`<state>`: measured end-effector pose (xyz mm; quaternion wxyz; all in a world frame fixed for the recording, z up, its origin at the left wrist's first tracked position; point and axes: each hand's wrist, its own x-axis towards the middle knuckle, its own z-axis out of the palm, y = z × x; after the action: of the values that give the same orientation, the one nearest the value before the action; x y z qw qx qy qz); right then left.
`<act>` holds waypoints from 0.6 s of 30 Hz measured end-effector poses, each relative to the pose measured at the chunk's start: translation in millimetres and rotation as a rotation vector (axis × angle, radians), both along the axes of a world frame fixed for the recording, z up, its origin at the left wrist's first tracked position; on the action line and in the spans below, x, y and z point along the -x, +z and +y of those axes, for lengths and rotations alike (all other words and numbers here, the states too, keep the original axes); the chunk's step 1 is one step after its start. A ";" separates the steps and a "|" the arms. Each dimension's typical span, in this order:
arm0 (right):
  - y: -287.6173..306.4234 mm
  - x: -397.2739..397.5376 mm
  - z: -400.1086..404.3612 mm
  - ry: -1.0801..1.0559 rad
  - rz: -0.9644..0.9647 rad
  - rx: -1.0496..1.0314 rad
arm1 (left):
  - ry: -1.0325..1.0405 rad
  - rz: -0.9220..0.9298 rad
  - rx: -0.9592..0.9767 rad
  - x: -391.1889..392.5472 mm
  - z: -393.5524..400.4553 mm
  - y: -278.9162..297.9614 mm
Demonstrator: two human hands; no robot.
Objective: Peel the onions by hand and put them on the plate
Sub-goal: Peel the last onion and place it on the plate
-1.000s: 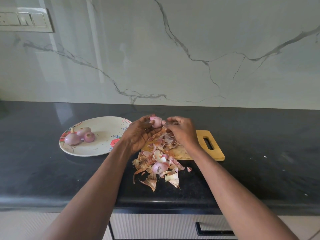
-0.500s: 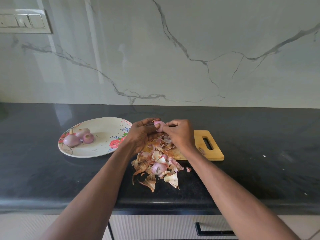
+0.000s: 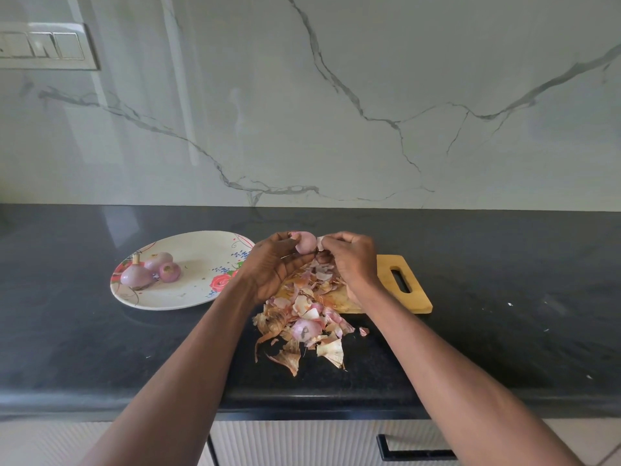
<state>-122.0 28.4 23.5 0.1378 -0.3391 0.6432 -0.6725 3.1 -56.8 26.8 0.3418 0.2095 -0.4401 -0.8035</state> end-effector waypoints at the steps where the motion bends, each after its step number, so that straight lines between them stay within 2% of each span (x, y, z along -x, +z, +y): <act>1: 0.2 -0.6 0.2 0.013 -0.002 -0.002 | 0.009 -0.006 0.011 0.0 0.2 -0.1; 9: 7.7 -3.0 3.4 0.154 -0.303 0.023 | 0.049 -0.033 -0.027 -2.9 -1.7 0.7; 12: 9.2 -2.6 6.9 0.162 -0.300 0.019 | 0.078 0.006 -0.086 -4.1 -3.1 2.2; 14: 8.1 1.0 6.3 0.122 -0.154 -0.034 | 0.090 0.021 -0.114 -5.1 -3.3 3.1; 16: 5.7 2.9 5.3 0.075 0.160 -0.174 | 0.083 0.028 -0.131 -6.5 -3.3 3.5; 18: 3.1 2.0 4.2 0.083 0.357 -0.255 | 0.081 0.014 -0.138 -7.2 -2.6 3.2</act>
<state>-124.0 32.6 26.6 0.0912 -0.4589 0.7228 -0.5086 10.4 -59.4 30.0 0.3618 0.2444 -0.3724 -0.8189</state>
